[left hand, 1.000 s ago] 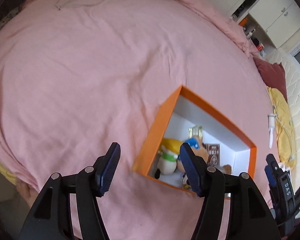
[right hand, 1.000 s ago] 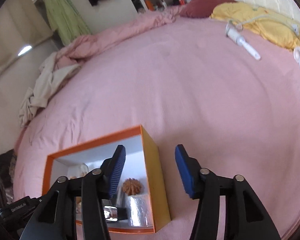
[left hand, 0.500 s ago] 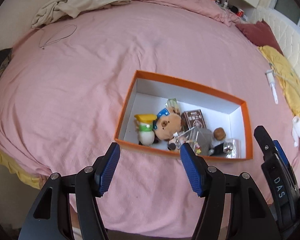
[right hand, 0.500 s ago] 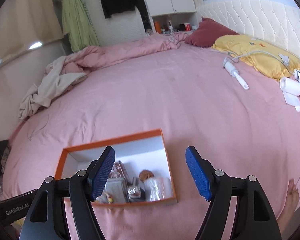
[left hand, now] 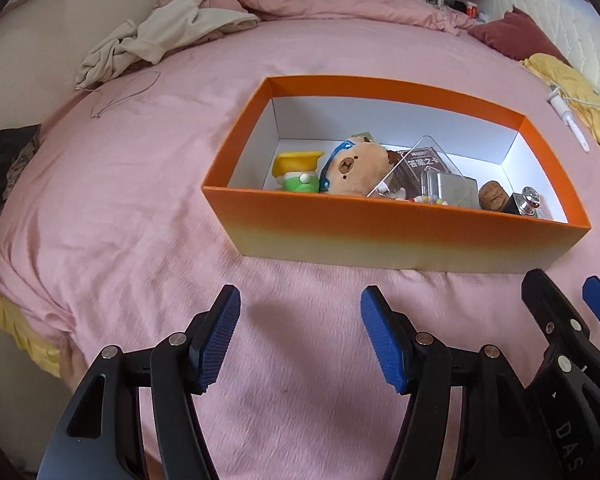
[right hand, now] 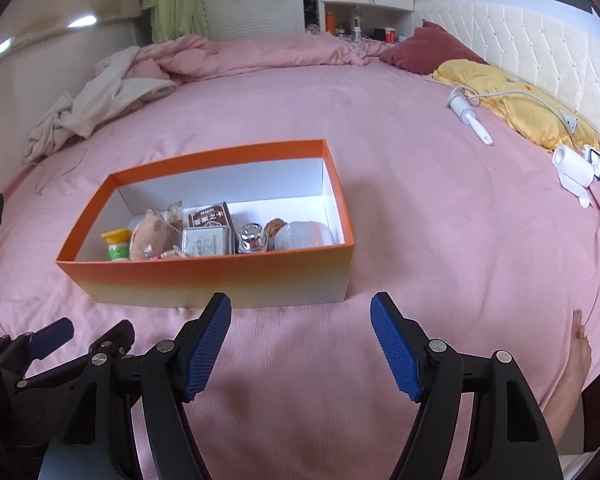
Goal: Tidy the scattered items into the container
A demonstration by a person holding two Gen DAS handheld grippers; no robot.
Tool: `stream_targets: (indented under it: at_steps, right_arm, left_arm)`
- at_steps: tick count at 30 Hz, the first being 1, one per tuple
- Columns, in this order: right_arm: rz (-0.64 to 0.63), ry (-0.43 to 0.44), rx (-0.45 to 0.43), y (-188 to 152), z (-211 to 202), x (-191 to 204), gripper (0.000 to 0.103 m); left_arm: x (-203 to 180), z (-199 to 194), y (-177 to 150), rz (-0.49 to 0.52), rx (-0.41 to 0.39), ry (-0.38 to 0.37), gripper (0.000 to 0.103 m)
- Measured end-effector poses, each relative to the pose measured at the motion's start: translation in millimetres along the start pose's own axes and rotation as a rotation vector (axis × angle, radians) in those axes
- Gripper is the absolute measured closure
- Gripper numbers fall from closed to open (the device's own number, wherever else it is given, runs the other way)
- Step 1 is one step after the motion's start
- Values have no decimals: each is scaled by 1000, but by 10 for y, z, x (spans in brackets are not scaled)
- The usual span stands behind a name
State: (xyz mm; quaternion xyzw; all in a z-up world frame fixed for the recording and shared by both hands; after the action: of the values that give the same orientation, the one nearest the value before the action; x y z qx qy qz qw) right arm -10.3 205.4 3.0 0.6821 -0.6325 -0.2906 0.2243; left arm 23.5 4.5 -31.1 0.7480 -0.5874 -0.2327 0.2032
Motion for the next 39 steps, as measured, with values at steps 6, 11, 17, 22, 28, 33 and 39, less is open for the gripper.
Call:
stream_targets:
  at_steps: [6,11,17,22,28,33,39]
  right_arm:
    - [-2,-26,19,-191,216,-27,30]
    - [10,-43,-4,-160,226,-56,30]
    - [17,-44,-3,-117,221,-65,30]
    - [18,-39,2,-88,214,-62,30]
    - [24,-37,20,-96,251,-84,30]
    - [30,-36,36,-110,278,-93,30]
    - [40,-45,41,-114,284,-108,30]
  left_arm:
    - [-44,13,-53,5,-99,-18,30]
    - [-62,23,12,-2,-64,-21,29]
    - [-23,48,43,-28,-49,-22,29]
    - [-12,64,44,-45,-37,-32,28]
    - [-39,97,48,-29,-28,-18,26]
    - [-45,118,54,-28,-25,-13,24]
    - [-55,131,62,-29,-16,-4,22]
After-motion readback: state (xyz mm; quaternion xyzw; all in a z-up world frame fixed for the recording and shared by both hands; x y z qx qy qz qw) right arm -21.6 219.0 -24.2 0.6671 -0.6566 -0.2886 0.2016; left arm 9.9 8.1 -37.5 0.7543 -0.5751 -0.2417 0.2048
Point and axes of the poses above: each gripper's, at about its wrist camera, not at the fingertips, and z roughly the way its jaws point, x to its left, y to its top, the point moved 6 cm from there along z, roughly the way its jaws point, and after that the axes turned 13 degrees about -y, right-handed, at the moved point
